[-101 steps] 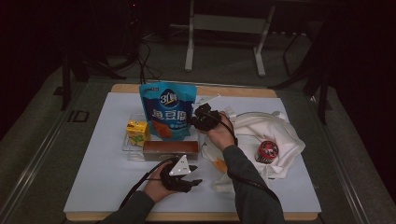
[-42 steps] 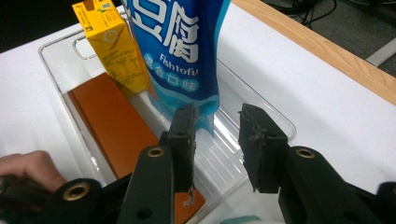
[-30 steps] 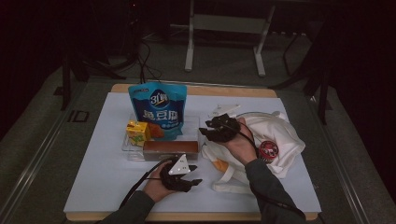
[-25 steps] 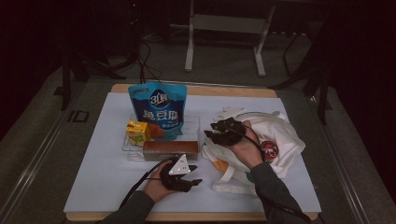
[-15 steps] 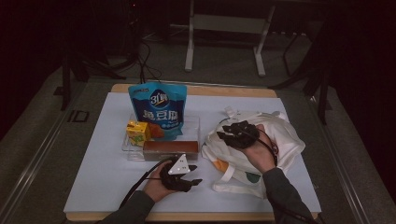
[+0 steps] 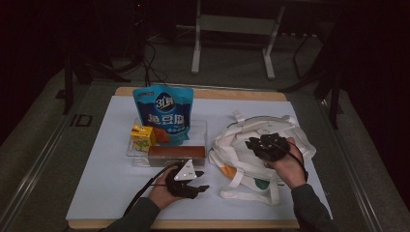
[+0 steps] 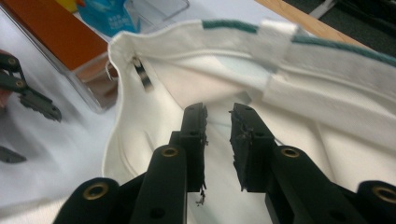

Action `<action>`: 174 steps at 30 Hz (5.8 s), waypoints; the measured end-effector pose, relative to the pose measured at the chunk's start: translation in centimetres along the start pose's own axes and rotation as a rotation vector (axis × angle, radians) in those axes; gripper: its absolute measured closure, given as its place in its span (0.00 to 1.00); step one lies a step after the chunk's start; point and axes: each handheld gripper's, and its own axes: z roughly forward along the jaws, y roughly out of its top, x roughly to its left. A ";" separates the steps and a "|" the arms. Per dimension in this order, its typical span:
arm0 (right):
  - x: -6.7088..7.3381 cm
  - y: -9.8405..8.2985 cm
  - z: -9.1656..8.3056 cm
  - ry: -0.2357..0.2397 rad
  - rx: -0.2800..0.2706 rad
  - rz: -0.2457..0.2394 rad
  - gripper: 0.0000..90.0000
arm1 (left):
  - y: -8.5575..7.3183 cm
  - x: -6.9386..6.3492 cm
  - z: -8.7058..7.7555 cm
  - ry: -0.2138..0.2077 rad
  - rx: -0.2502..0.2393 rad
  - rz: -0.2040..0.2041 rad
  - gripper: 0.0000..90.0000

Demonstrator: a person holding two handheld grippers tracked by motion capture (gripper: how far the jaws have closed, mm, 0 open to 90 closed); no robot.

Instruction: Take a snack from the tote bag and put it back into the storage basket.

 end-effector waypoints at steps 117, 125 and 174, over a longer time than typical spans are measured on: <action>-7.0 -5.6 2.2 -0.062 0.300 0.167 0.28 | 0.0 0.0 0.0 -0.001 0.003 -0.002 0.51; -7.0 -5.7 2.1 -0.062 0.291 0.168 0.28 | 0.0 0.0 0.0 -0.002 0.003 -0.002 0.51; -3.7 -1.1 0.1 0.038 0.208 0.057 0.28 | 0.0 0.1 0.0 -0.002 0.002 -0.002 0.51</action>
